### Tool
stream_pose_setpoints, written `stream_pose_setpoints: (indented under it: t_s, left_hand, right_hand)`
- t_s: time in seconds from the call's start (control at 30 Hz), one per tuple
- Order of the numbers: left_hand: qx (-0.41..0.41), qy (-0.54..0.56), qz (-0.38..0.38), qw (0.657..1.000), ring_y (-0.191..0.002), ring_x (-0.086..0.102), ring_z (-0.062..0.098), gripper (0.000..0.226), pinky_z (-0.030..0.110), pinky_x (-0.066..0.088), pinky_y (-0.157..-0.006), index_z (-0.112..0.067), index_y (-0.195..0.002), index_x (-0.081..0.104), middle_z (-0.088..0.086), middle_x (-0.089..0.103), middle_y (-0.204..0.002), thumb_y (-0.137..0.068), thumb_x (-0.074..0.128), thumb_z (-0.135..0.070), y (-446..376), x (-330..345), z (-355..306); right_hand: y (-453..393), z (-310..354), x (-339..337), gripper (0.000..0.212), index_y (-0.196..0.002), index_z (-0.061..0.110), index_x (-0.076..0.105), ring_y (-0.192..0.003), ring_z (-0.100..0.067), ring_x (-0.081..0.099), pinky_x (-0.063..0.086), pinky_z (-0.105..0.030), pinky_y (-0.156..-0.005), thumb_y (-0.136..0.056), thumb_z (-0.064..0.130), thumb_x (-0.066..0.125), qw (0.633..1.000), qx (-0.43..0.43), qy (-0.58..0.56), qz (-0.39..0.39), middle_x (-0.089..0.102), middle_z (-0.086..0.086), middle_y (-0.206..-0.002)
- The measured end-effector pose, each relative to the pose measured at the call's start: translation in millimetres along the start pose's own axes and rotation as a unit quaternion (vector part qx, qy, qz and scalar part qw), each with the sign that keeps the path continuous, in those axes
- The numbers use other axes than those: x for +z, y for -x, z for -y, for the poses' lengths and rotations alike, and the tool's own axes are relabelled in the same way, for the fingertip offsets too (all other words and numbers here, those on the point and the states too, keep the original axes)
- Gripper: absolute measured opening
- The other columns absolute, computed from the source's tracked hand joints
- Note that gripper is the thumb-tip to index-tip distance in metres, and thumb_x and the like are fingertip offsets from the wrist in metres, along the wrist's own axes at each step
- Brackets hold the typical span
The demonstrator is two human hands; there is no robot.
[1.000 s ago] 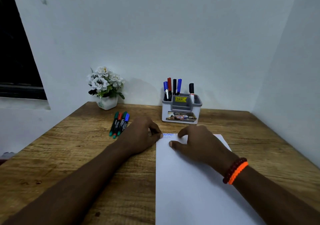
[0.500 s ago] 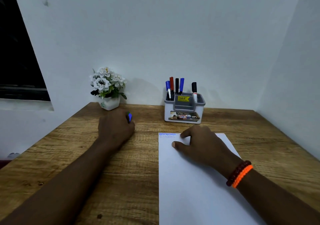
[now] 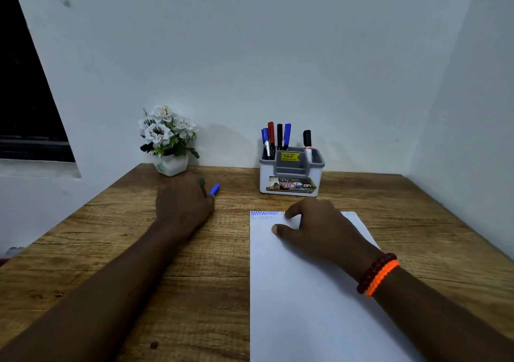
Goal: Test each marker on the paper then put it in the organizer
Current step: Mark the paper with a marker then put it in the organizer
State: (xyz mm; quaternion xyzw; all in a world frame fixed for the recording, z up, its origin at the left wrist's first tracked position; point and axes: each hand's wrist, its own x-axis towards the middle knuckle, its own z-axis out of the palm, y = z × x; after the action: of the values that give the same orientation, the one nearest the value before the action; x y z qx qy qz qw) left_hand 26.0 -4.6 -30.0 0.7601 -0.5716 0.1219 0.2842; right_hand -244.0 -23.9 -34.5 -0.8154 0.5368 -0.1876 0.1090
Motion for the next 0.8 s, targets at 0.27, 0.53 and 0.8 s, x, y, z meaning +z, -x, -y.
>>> stream_pose_setpoints:
  t_s: [0.27,0.53,0.8]
  left_hand:
    - [0.021,0.397,0.053,0.916,-0.062,0.064,0.014,0.02,0.029,0.053,-0.055,-0.017,-0.09,0.071,0.003,0.068,-0.074,-0.097,0.065,-0.035,16,-25,-48]
    - [0.075,0.537,0.212,0.813,-0.08,0.066,0.017,0.023,0.03,0.051,-0.057,-0.013,-0.11,0.071,0.013,0.073,-0.101,-0.103,0.057,-0.029,42,-18,-78]
    - [0.079,0.551,0.203,0.806,-0.083,0.072,0.024,0.02,0.034,0.056,-0.06,-0.006,-0.108,0.074,0.012,0.076,-0.097,-0.099,0.063,-0.019,44,-16,-80]
  right_hand:
    - [4,4,-22,0.016,-0.095,0.022,0.081,-0.061,-0.003,0.056,0.035,-0.01,-0.05,-0.103,0.029,0.07,0.981,0.004,-0.18,-0.072,0.061,0.011,-0.071]
    - [15,27,-30,0.024,-0.109,0.018,0.082,-0.076,-0.022,0.071,0.056,-0.037,-0.062,-0.11,0.029,0.06,0.872,0.011,-0.489,-0.032,0.078,-0.011,-0.089]
    - [18,27,-29,0.023,-0.108,0.013,0.083,-0.065,-0.024,0.07,0.062,-0.039,-0.056,-0.106,0.028,0.066,0.865,0.008,-0.502,-0.015,0.076,-0.011,-0.085]
